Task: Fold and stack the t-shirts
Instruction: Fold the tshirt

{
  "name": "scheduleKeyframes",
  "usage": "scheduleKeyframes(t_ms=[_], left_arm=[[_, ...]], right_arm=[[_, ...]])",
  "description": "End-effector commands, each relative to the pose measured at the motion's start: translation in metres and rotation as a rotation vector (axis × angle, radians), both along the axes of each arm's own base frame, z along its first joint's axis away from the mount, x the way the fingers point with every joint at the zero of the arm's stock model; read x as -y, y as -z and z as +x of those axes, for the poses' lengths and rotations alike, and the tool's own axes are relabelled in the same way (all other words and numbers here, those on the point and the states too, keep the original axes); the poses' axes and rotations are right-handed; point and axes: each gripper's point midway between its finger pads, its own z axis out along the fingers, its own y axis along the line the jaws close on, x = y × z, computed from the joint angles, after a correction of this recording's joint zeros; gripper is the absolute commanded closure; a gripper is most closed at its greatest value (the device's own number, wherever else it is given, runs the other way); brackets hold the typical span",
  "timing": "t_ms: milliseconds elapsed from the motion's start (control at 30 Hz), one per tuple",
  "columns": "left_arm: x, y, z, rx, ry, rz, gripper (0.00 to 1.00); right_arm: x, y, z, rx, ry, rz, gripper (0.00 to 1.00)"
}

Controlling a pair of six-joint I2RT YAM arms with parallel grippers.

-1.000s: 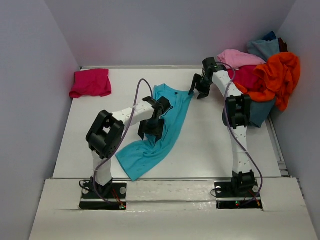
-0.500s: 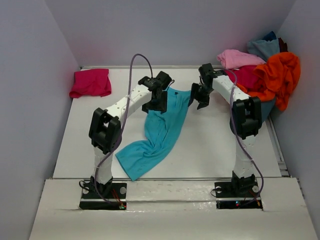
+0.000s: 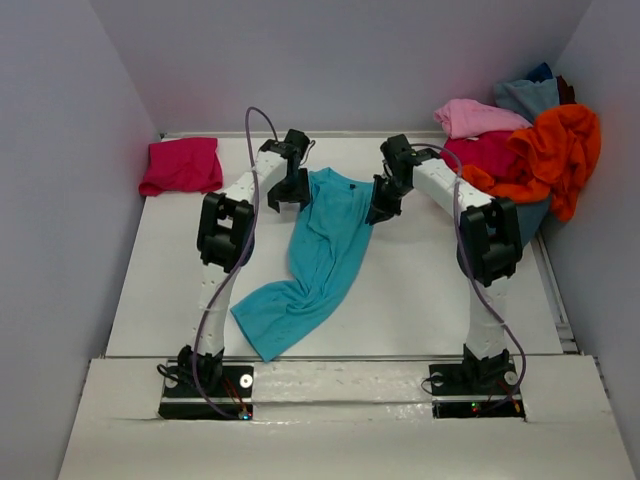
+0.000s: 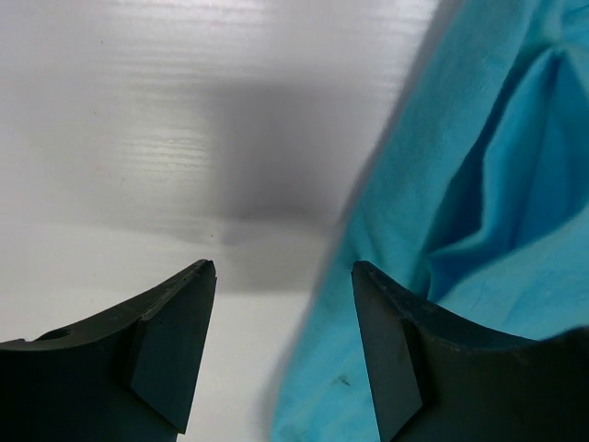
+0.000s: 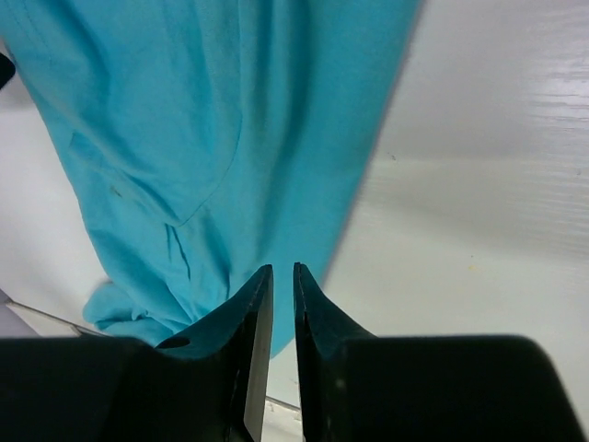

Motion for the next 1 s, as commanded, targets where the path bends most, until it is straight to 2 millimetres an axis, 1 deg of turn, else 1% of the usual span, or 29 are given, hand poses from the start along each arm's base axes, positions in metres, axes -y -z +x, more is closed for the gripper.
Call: scheduleKeyframes(t_ms=[0, 33, 133, 167, 200, 333, 400, 433, 567, 600, 633, 667, 700, 767, 833, 867, 967], left_arm=[[0.011, -0.025, 0.022, 0.087, 0.056, -0.022, 0.28], [0.009, -0.028, 0.023, 0.096, 0.053, -0.011, 0.28], [0.007, -0.037, 0.024, 0.120, 0.059, -0.004, 0.28], [0.007, -0.044, 0.024, 0.132, 0.063, -0.009, 0.28], [0.008, -0.046, 0.025, 0.140, 0.067, -0.014, 0.28], [0.020, -0.052, 0.025, 0.145, 0.107, -0.080, 0.28], [0.029, -0.056, 0.028, 0.162, 0.132, -0.120, 0.28], [0.036, -0.059, 0.027, 0.159, 0.158, -0.156, 0.29], [0.050, -0.073, 0.029, 0.188, 0.209, -0.233, 0.29], [0.059, -0.077, 0.028, 0.191, 0.233, -0.275, 0.29], [0.063, -0.078, 0.027, 0.190, 0.244, -0.299, 0.29], [0.071, -0.081, 0.024, 0.195, 0.265, -0.321, 0.29], [0.077, -0.095, 0.029, 0.246, 0.286, -0.355, 0.29], [0.086, -0.101, 0.024, 0.244, 0.322, -0.407, 0.29], [0.094, -0.092, 0.021, 0.209, 0.350, -0.449, 0.28], [0.096, -0.094, 0.020, 0.207, 0.359, -0.460, 0.28], [0.100, -0.073, 0.019, 0.161, 0.357, -0.471, 0.29]], right_arm=[[-0.019, -0.009, 0.008, 0.045, -0.007, 0.055, 0.80], [-0.024, 0.001, 0.007, 0.024, -0.019, 0.046, 0.80], [-0.025, 0.008, 0.011, 0.017, -0.026, 0.041, 0.81], [-0.029, 0.011, 0.010, 0.014, -0.034, 0.038, 0.81], [-0.030, 0.018, 0.012, 0.005, -0.033, 0.035, 0.81], [-0.034, 0.027, 0.015, -0.011, -0.032, 0.043, 0.80], [-0.035, 0.029, 0.018, -0.007, -0.028, 0.048, 0.79], [-0.034, 0.031, 0.018, -0.008, -0.025, 0.042, 0.79], [-0.035, 0.036, 0.019, -0.014, -0.025, 0.038, 0.77], [-0.034, 0.039, 0.019, -0.020, -0.025, 0.035, 0.77], [-0.035, 0.039, 0.019, -0.020, -0.024, 0.036, 0.77], [-0.035, 0.039, 0.019, -0.021, -0.022, 0.036, 0.77], [-0.035, 0.039, 0.019, -0.019, -0.022, 0.035, 0.77], [-0.034, 0.036, 0.021, -0.012, -0.020, 0.033, 0.77], [-0.035, 0.034, 0.024, -0.004, -0.022, 0.031, 0.77], [-0.035, 0.035, 0.024, -0.006, -0.022, 0.028, 0.77], [-0.035, 0.036, 0.027, -0.011, -0.026, 0.023, 0.77]])
